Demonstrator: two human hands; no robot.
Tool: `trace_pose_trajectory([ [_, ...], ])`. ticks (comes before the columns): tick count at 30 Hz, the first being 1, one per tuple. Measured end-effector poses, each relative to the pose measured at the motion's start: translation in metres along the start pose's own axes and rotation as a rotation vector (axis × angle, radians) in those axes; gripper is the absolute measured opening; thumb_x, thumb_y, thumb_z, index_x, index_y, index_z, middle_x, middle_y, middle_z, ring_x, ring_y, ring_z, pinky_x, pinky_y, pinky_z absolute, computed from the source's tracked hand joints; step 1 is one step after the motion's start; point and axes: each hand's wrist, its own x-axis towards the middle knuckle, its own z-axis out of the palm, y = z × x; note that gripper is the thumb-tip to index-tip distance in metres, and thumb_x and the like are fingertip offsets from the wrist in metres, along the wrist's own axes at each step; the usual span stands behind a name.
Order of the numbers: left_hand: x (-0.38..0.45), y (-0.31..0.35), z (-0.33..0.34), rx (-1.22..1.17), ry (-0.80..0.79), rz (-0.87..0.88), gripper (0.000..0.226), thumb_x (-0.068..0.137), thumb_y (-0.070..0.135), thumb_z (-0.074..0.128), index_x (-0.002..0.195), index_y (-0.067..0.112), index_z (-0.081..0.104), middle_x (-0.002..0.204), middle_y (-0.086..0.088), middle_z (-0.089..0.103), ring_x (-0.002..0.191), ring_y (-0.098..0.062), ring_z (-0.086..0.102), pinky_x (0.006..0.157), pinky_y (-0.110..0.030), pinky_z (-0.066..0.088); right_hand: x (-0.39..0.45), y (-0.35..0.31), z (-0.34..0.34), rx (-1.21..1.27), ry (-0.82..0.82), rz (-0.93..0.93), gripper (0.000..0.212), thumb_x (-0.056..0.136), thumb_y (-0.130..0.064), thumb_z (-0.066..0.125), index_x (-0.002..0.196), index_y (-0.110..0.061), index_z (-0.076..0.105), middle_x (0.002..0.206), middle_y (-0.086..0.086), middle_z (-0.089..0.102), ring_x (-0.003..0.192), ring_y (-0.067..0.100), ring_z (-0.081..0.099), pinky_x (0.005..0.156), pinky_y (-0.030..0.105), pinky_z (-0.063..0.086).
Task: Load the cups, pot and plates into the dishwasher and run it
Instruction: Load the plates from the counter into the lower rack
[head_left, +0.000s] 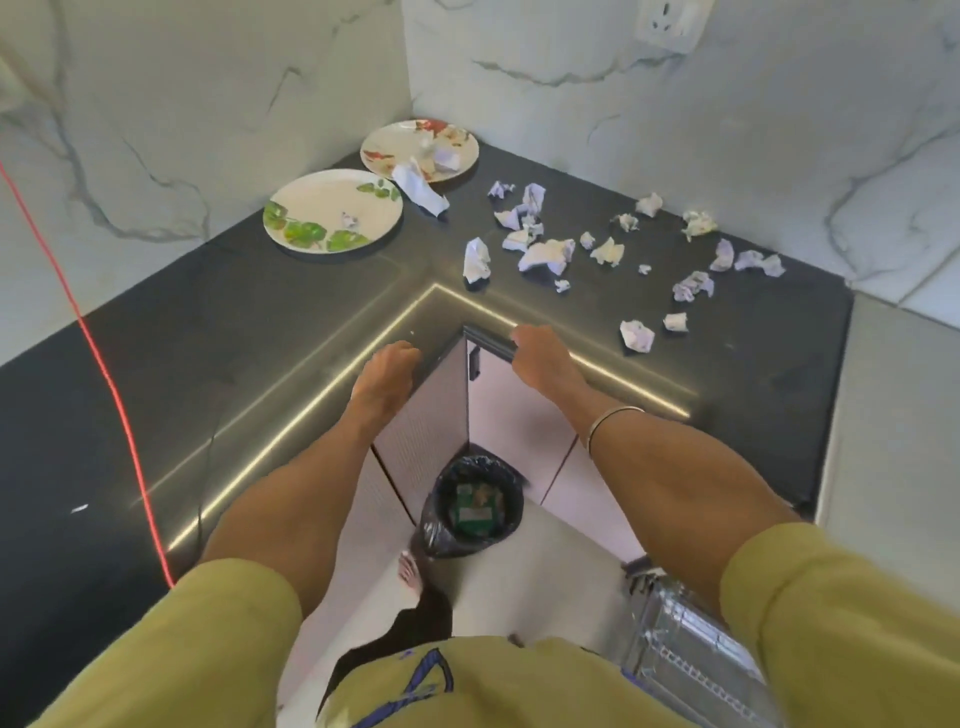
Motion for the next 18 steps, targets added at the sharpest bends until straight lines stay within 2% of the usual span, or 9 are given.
trace_pose_trajectory([
  [2,0.03,-0.013,-0.008,-0.007,0.013,-0.003,0.03,0.082,-0.008,0.052,0.104,0.003,0.07,0.106,-0.017,0.065,0.096,-0.039,0.063,0.081,-0.045,0.051,0.031,-0.003,0.0,0.007,0.006,0.0,0.047,0.087,0.002,0.049,0.132,-0.005,0.058,0.132,0.016,0.06,0.124,0.033,0.054,0.101,0.036,0.043],
  [4,0.061,-0.026,-0.016,-0.009,0.003,-0.007,0.029,0.085,-0.005,0.054,0.109,0.0,0.07,0.109,-0.021,0.065,0.101,-0.041,0.062,0.086,-0.045,0.049,0.067,-0.007,0.001,-0.017,0.037,-0.022,0.046,0.084,0.003,0.048,0.127,-0.005,0.061,0.127,0.017,0.062,0.12,0.035,0.056,0.099,0.039,0.046],
  [7,0.113,-0.053,-0.026,0.0,0.0,0.032,0.03,0.082,-0.009,0.053,0.105,-0.002,0.071,0.106,-0.023,0.067,0.102,-0.042,0.062,0.087,-0.045,0.047,0.123,-0.017,-0.003,-0.042,0.075,-0.035,0.042,0.081,0.0,0.045,0.117,-0.006,0.065,0.118,0.016,0.066,0.11,0.036,0.061,0.091,0.042,0.051],
  [12,0.187,-0.096,-0.049,0.069,-0.075,0.082,0.037,0.077,-0.011,0.054,0.103,0.005,0.075,0.103,-0.019,0.07,0.101,-0.04,0.063,0.085,-0.043,0.048,0.214,-0.035,-0.018,-0.054,0.089,0.015,0.023,0.086,-0.008,0.05,0.101,-0.008,0.067,0.104,0.017,0.069,0.099,0.037,0.065,0.08,0.037,0.051],
  [16,0.239,-0.134,-0.053,0.15,-0.16,0.065,0.03,0.077,-0.009,0.058,0.098,0.004,0.075,0.099,-0.021,0.071,0.1,-0.041,0.065,0.087,-0.046,0.05,0.26,-0.042,-0.012,0.022,0.108,0.023,0.024,0.086,-0.008,0.052,0.104,-0.01,0.067,0.109,0.013,0.067,0.104,0.032,0.063,0.086,0.038,0.051],
  [18,0.26,-0.147,-0.051,0.179,-0.181,0.047,0.03,0.078,-0.009,0.057,0.1,0.005,0.074,0.1,-0.021,0.07,0.1,-0.041,0.064,0.087,-0.046,0.049,0.275,-0.04,-0.008,0.052,0.087,0.037,0.03,0.086,-0.005,0.053,0.112,-0.01,0.066,0.116,0.013,0.064,0.109,0.032,0.061,0.091,0.038,0.051],
])
